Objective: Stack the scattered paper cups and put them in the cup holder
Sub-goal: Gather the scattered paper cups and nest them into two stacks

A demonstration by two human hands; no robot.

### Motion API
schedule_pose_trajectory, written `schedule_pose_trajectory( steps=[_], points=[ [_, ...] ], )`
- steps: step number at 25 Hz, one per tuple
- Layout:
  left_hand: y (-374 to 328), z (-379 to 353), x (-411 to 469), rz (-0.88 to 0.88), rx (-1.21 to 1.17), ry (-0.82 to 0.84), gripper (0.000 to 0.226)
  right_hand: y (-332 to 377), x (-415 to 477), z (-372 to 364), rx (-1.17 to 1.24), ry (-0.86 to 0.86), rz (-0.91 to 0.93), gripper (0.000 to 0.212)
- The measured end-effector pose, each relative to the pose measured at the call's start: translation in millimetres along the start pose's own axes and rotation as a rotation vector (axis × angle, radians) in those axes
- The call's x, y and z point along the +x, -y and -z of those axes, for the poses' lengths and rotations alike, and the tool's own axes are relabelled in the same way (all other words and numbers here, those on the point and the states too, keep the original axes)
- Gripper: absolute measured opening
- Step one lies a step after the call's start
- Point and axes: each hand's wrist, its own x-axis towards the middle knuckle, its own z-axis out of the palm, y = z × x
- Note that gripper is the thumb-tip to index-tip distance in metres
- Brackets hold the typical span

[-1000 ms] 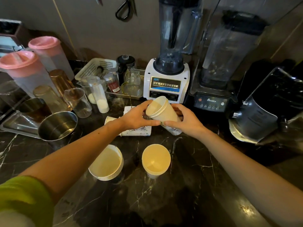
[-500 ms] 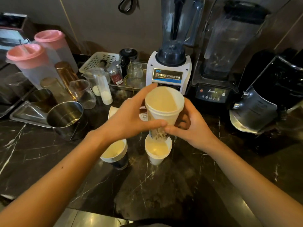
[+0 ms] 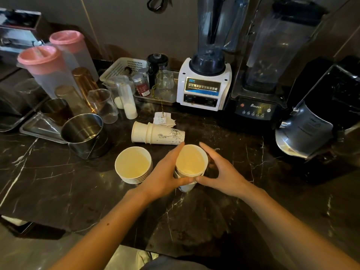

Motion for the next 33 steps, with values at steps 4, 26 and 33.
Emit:
schedule_pose_trajectory(
  steps=[4, 26, 33],
  points=[
    [9.8, -7.5, -1.5, 0.041, -0.004, 0.041, 0.105, -6.7, 2.8, 1.9, 0.053, 0.071, -0.026, 0.091],
    [21.0, 142.8, 57.7, 0.278, -0.133, -0.320, 0.059, 22.9, 152.7, 4.5, -0.220, 0.018, 0.018, 0.071],
    [109.9, 129.5, 100.8, 0.594, -0.178, -0.441, 0.087, -0.9, 217.6, -18.1, -0.423, 0.169, -0.111, 0.081]
  ],
)
